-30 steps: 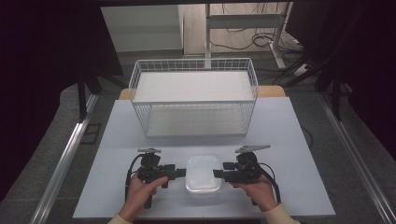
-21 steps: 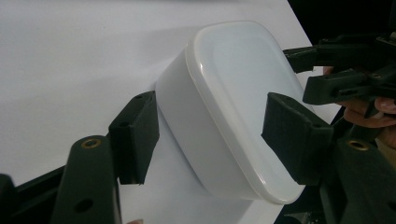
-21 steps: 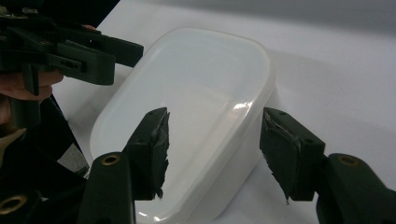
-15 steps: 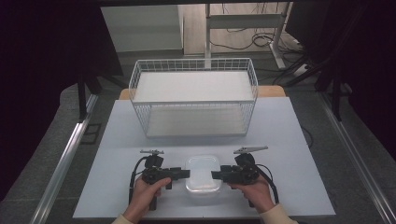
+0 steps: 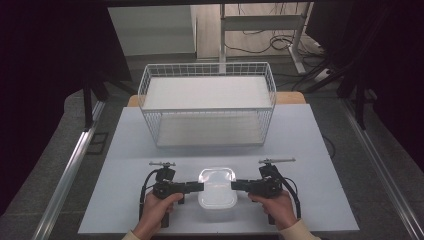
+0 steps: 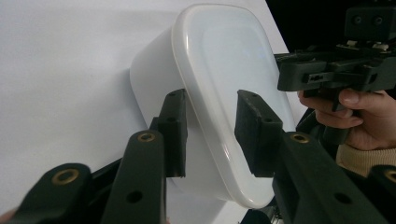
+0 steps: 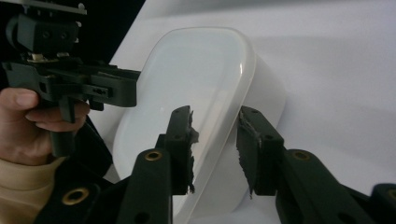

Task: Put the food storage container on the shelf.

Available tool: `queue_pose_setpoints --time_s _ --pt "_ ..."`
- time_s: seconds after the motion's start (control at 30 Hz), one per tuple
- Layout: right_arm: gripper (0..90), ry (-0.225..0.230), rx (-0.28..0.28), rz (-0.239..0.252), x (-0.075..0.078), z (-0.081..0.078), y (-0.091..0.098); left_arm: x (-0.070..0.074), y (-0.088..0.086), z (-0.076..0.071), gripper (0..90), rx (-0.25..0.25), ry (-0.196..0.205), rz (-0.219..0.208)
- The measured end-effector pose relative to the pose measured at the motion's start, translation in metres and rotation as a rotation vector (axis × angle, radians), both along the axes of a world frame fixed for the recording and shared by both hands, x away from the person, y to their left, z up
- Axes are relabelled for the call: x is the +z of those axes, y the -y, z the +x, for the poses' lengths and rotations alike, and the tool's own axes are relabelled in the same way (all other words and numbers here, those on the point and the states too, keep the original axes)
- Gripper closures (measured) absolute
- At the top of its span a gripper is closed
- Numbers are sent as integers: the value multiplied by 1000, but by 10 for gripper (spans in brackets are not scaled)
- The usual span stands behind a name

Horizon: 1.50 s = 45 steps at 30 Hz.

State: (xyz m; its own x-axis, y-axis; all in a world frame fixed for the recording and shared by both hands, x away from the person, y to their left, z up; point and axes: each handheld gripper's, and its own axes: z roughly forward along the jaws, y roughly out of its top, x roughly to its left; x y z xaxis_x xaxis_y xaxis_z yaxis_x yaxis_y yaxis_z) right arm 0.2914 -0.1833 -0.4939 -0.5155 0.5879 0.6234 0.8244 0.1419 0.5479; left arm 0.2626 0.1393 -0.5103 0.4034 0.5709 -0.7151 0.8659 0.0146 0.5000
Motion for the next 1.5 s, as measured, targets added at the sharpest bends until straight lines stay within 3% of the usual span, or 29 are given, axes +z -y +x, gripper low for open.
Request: queue_pose_setpoints --time_s 0.3,0.67,0.93,1.5 --pt "720 -40 7 52 2 -4 7 5 -3 -5 708 -16 24 -3" --pt "776 -45 27 97 6 -7 11 11 -5 -9 744 -15 51 -2" --pt "800 -33 37 104 8 -9 13 14 -6 -12 772 -19 64 0" --pt "808 52 65 82 18 -13 10 19 -7 -14 787 -14 94 7"
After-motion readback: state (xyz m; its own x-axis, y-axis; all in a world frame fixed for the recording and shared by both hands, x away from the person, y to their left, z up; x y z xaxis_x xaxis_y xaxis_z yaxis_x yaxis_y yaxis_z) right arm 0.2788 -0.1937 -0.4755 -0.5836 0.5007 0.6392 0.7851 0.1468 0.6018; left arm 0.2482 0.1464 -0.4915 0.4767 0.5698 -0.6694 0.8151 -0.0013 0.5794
